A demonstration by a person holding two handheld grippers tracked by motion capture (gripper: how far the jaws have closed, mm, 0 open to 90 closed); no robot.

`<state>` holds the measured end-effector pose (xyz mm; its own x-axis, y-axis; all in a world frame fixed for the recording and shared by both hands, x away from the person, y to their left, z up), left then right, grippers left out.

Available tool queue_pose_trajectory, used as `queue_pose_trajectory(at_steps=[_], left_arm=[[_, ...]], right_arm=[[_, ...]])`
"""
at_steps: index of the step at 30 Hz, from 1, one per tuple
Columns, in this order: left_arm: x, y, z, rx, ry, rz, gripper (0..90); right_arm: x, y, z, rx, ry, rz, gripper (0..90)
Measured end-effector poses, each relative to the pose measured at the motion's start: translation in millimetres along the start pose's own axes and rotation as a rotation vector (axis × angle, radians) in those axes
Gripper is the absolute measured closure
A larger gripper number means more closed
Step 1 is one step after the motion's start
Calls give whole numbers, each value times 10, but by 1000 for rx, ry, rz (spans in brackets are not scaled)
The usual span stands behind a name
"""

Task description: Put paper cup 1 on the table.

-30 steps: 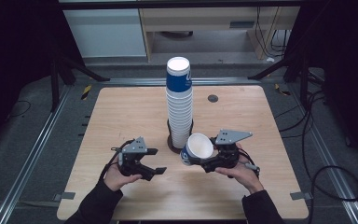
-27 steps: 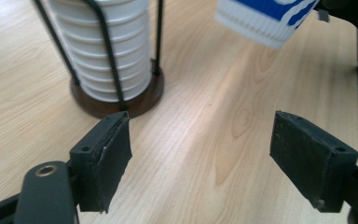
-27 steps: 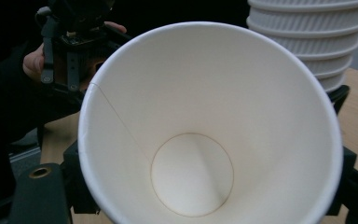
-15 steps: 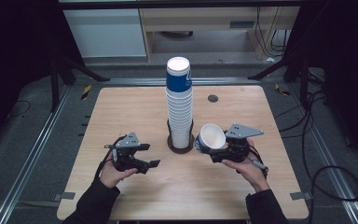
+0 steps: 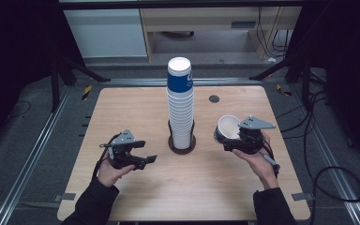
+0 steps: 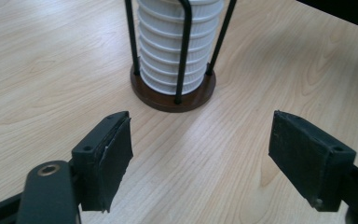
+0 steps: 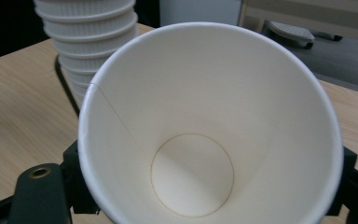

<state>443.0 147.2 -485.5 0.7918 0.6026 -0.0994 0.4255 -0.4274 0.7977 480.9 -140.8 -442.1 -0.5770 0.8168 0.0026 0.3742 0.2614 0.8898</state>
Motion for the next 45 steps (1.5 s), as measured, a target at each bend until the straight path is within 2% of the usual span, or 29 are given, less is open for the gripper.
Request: queue_pose_trajectory(at_steps=[1, 4, 7, 12, 14, 21, 26, 28, 35, 42, 45], left_arm=[[0, 0, 0, 0, 0, 0, 208], [41, -5, -11, -2, 17, -11, 208], [81, -7, -23, -5, 28, -20, 209], [143, -7, -52, -14, 46, -39, 212], [167, -2, -70, -22, 53, -46, 215], [187, 0, -84, -25, 60, -50, 218], [187, -6, -68, -22, 62, -47, 218], [185, -11, -60, -18, 62, -47, 218], [191, -17, -54, -16, 62, -46, 220], [201, -34, -47, -7, 64, -46, 220], [193, -36, -36, -6, 60, -45, 221]], right_arm=[[0, 0, 0, 0, 0, 0, 197], [-164, -6, 5, 21, -58, 12, 196], [-248, -17, 23, 32, -83, 21, 196], [-511, -132, 118, 78, -150, 35, 194], [-566, -175, 157, 95, -163, 35, 194], [-683, -364, 303, 150, -176, 49, 195], [-745, -435, 375, 168, -180, 59, 194], [-770, -475, 433, 178, -175, 82, 194], [-849, -611, 569, 223, -176, 103, 193], [-873, -702, 617, 253, -167, 120, 186], [-891, -704, 621, 248, -173, 119, 177]])
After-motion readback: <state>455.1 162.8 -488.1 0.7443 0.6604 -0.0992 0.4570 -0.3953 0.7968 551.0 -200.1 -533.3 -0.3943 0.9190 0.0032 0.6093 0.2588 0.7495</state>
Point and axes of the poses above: each handheld gripper's, and its own axes: z roughly forward along the jaws, y roughly out of its top, x roughly to its left, the point moved 10 cm from there along z, roughly forward along the jaws, and after that the axes turned 2 degrees about x, right-handed, at the moved point
